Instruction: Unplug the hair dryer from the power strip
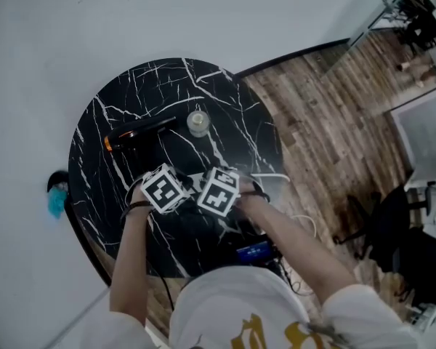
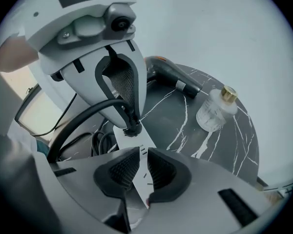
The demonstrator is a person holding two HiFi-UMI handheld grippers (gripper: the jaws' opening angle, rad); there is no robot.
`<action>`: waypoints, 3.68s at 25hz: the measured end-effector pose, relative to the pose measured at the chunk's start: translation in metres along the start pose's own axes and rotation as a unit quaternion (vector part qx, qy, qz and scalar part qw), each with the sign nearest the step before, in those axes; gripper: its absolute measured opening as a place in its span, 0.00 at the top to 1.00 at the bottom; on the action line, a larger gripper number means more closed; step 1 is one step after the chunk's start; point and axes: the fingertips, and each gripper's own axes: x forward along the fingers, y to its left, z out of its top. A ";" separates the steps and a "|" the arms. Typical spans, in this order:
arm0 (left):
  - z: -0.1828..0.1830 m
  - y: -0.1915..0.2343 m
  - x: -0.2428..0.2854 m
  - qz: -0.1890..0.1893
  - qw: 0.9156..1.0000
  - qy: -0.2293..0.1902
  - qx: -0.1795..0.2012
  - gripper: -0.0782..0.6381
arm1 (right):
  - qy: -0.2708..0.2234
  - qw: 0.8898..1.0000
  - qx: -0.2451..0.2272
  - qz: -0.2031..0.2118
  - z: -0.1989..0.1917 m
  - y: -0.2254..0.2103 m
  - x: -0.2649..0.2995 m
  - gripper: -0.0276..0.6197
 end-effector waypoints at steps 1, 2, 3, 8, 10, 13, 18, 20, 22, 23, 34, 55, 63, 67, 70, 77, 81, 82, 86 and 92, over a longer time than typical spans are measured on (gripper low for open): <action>0.000 -0.003 0.001 -0.003 1.000 0.005 0.006 0.82 | 0.001 1.000 0.003 0.002 0.000 0.000 0.000 0.87; -0.003 -0.007 0.003 0.002 1.000 0.016 0.015 0.82 | 0.001 1.000 0.007 0.004 0.000 -0.001 0.000 0.87; -0.006 -0.011 0.005 0.013 0.999 0.027 0.026 0.82 | 0.001 1.000 0.011 0.008 0.000 -0.001 0.000 0.88; -0.009 -0.011 0.008 0.002 1.000 0.020 0.013 0.82 | -0.001 1.000 0.001 0.004 0.000 0.000 -0.001 0.90; -0.003 -0.006 0.004 -0.011 1.000 0.009 0.010 0.82 | -0.001 1.000 -0.004 0.002 -0.001 0.000 0.000 0.90; -0.008 -0.014 0.005 0.005 0.999 0.035 0.031 0.82 | -0.003 1.000 -0.003 0.003 0.000 0.000 0.000 0.90; -0.010 -0.012 0.005 0.010 0.999 0.036 0.037 0.82 | -0.012 1.000 -0.006 0.002 0.002 0.000 0.001 0.90; -0.007 -0.009 0.004 -0.003 0.999 0.024 0.028 0.82 | -0.010 1.000 0.005 0.008 0.000 -0.004 -0.001 0.90; -0.008 -0.013 0.006 -0.009 0.999 0.025 0.036 0.82 | 0.008 0.999 0.009 0.038 -0.004 -0.005 -0.005 0.90; -0.009 -0.015 0.008 -0.010 0.999 0.028 0.041 0.82 | 0.025 0.998 -0.006 0.059 -0.008 0.000 -0.006 0.90; -0.007 -0.016 0.008 -0.002 0.998 0.035 0.049 0.82 | 0.063 0.986 -0.142 0.056 -0.025 0.005 -0.008 0.77; -0.010 -0.020 0.008 0.009 0.997 0.042 0.066 0.82 | 0.091 0.987 -0.128 0.036 -0.026 0.006 -0.006 0.77; -0.011 -0.021 0.007 0.008 0.997 0.033 0.069 0.82 | 0.082 0.990 -0.113 0.035 -0.026 0.006 -0.005 0.77; -0.008 -0.018 0.007 -0.003 0.999 0.018 0.045 0.82 | 0.087 0.989 -0.114 0.032 -0.026 0.005 -0.005 0.77; -0.010 -0.020 0.007 0.001 0.998 0.023 0.053 0.82 | 0.080 0.990 -0.108 0.032 -0.026 0.006 -0.004 0.77; -0.010 -0.019 0.005 0.006 0.998 0.023 0.056 0.82 | 0.075 0.991 -0.102 0.031 -0.022 0.006 -0.003 0.77; -0.009 -0.017 0.005 0.000 0.999 0.019 0.040 0.82 | 0.074 0.991 -0.104 0.029 -0.023 0.006 -0.004 0.77; -0.008 -0.016 0.005 -0.002 0.999 0.015 0.031 0.82 | 0.074 0.991 -0.104 0.028 -0.023 0.006 -0.005 0.77; -0.007 -0.016 0.004 0.005 1.000 0.003 0.017 0.82 | 0.072 0.992 -0.098 0.025 -0.023 0.005 -0.005 0.77; -0.010 -0.021 0.005 0.019 0.998 0.023 0.048 0.82 | 0.072 0.992 -0.097 0.026 -0.021 0.005 -0.004 0.77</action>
